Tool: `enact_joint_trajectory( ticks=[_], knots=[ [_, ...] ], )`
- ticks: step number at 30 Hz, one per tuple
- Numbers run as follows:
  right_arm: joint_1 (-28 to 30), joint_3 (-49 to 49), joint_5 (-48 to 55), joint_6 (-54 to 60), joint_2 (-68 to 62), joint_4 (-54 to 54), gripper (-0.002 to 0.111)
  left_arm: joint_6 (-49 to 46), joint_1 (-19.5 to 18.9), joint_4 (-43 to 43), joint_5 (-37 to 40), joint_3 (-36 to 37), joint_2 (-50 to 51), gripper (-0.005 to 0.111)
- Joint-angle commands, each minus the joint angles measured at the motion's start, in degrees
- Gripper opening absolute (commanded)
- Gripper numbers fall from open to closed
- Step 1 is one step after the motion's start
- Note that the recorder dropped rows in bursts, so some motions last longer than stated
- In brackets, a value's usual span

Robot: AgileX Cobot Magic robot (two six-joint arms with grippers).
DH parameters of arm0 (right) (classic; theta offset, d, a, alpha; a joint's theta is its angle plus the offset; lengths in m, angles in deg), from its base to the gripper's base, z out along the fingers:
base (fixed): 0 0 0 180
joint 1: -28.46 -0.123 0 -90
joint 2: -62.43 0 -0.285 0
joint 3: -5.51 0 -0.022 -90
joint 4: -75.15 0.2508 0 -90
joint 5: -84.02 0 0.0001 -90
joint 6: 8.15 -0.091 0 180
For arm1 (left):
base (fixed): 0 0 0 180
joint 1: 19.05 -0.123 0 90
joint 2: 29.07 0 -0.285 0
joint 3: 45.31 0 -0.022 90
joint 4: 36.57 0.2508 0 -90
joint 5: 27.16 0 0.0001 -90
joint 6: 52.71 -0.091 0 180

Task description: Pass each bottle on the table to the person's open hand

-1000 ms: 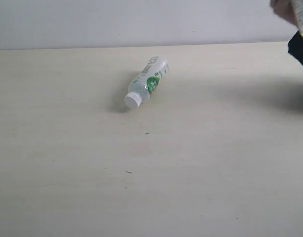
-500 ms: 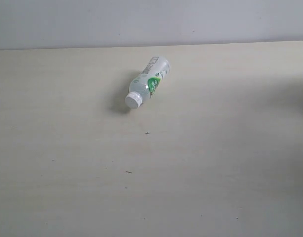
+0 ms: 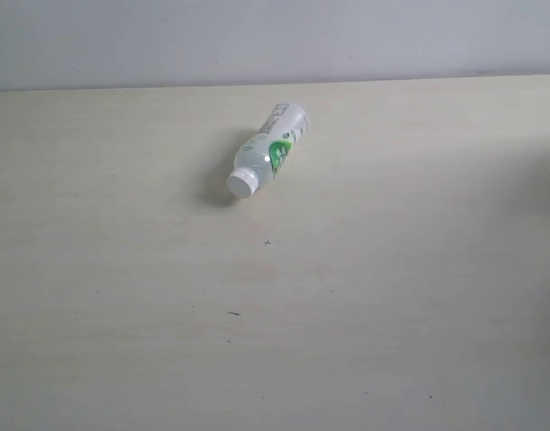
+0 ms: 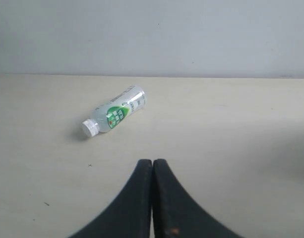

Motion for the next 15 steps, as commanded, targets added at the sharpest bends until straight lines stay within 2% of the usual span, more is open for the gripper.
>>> enact_joint_trajectory(
  ticks=[1,11,15],
  knots=[
    [-0.1,-0.3,-0.2,0.4,0.3,0.2,0.0,-0.1,-0.1,0.3,-0.2,-0.1,-0.4,0.001],
    [-0.2,-0.3,-0.2,1.3,2.3,-0.5,0.0,-0.1,-0.1,0.3,-0.2,-0.1,-0.4,0.001],
    [-0.2,-1.6,-7.4,2.4,5.7,-1.6,0.0,-0.1,-0.1,0.3,-0.2,-0.1,-0.4,0.001]
  ],
)
